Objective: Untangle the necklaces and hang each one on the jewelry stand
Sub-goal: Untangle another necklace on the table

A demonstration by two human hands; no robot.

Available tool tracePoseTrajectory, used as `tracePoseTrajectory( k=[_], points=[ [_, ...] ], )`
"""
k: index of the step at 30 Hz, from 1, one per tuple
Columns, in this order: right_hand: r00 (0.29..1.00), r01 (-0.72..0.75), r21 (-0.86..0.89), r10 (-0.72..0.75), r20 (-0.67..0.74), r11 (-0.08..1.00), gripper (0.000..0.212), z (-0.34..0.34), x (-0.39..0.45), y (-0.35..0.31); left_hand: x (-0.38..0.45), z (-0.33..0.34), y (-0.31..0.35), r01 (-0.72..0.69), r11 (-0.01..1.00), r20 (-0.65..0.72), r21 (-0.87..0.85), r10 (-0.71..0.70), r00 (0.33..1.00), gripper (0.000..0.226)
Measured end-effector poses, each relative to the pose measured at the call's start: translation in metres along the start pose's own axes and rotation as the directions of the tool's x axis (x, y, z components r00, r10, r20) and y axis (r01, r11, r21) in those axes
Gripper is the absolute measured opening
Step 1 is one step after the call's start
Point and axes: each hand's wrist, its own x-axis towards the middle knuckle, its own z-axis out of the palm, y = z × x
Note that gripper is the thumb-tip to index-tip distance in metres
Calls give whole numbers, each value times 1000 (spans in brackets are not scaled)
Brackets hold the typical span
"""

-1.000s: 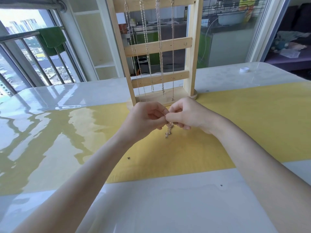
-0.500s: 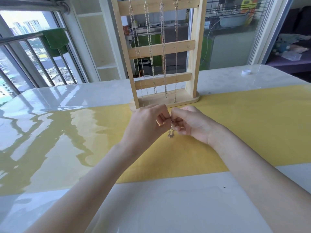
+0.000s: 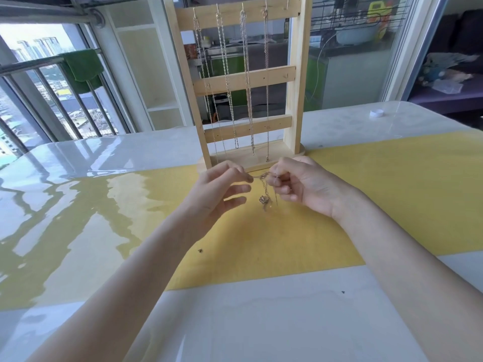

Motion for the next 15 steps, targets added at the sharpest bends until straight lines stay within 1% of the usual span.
tracePoseTrajectory(
  k=[2,3,5,6,8,10,13,15],
  points=[
    [1000,9,22,-8,-24,1000,26,0,1,1,1,0,2,-33,993,-41,-116,28,999,38],
    [999,19,46,-18,-38,999,25,1,1,0,1,0,3,-47,986,-63,-161,37,997,39],
    [998,42,123,-35,-58,992,23,3,1,1,2,2,3,-65,977,-102,-203,45,994,30],
    [997,55,161,-45,-65,985,22,4,2,1,2,3,1,-68,981,-117,-184,47,992,26],
    [994,84,203,-69,-81,976,23,9,3,3,3,4,-3,-75,994,-129,-76,64,990,22],
    [992,106,216,-89,-87,971,26,13,4,4,2,6,-6,-85,996,-117,-8,84,990,22],
    [993,111,245,-96,-71,963,22,14,3,3,2,5,-4,-98,992,-112,-77,89,990,22],
    [993,113,213,-102,-61,970,14,11,2,3,3,2,-1,-115,985,-121,-131,99,988,21]
  ],
)
